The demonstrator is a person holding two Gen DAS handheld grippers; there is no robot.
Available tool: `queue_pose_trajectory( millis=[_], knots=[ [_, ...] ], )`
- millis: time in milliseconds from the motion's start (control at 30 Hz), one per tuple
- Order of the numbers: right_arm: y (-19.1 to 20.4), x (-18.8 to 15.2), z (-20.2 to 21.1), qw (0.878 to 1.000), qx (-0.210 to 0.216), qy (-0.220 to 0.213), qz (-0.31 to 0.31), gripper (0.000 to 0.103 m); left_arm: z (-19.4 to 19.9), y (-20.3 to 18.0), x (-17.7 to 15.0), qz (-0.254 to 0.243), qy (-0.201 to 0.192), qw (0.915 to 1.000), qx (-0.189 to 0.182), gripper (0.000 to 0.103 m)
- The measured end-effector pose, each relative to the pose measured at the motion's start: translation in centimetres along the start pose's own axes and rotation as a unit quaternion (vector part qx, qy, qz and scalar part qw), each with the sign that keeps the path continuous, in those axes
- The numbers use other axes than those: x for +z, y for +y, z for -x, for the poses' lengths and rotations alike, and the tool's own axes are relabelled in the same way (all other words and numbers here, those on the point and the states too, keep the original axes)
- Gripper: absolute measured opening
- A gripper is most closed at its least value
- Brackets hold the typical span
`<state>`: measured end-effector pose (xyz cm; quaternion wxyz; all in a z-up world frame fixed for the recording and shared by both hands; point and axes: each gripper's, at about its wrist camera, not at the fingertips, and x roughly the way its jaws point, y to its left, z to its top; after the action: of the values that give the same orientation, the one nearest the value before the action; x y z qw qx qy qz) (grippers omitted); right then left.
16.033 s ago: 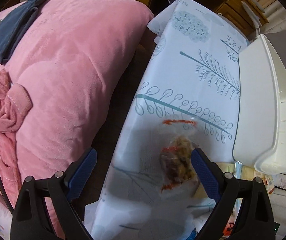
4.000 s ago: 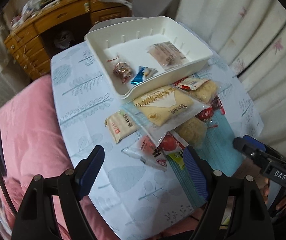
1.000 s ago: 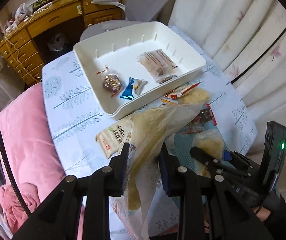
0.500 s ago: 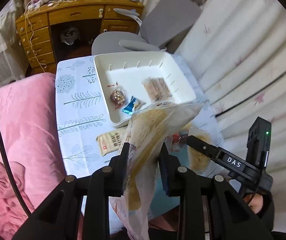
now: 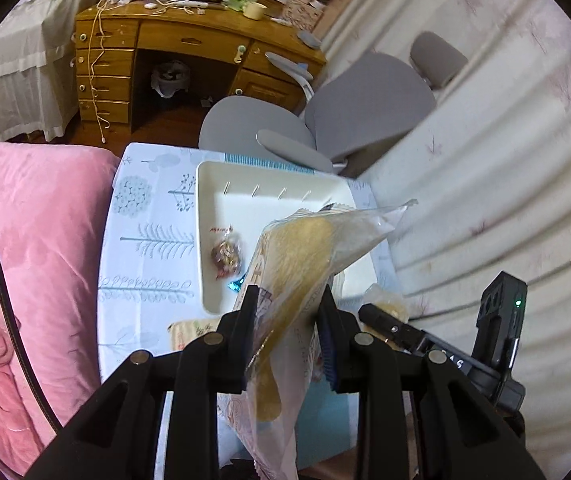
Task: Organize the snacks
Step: 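Lift both bags and carry them toward the white tray, then lower the cracker bag and bread pack into the white tray and open both tools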
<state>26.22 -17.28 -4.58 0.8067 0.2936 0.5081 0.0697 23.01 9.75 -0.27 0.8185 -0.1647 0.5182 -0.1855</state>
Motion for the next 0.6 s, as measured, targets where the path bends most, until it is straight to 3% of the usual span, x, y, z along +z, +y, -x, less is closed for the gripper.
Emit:
queue_pose_trajectory(
  millis=[333,600],
  knots=[
    [-1.2,6.0,-2.8,0.998,0.004,0.028,0.05,0.058,-4.9,-1.3,3.4,0.04,-0.041,0.9983,-0.012,0.025],
    [-3.7,8.8,-6.0,0.995,-0.003,0.059,0.081,0.058,-10.9,-1.8,4.9,0.055,-0.042,0.9975,0.011,0.026]
  ],
)
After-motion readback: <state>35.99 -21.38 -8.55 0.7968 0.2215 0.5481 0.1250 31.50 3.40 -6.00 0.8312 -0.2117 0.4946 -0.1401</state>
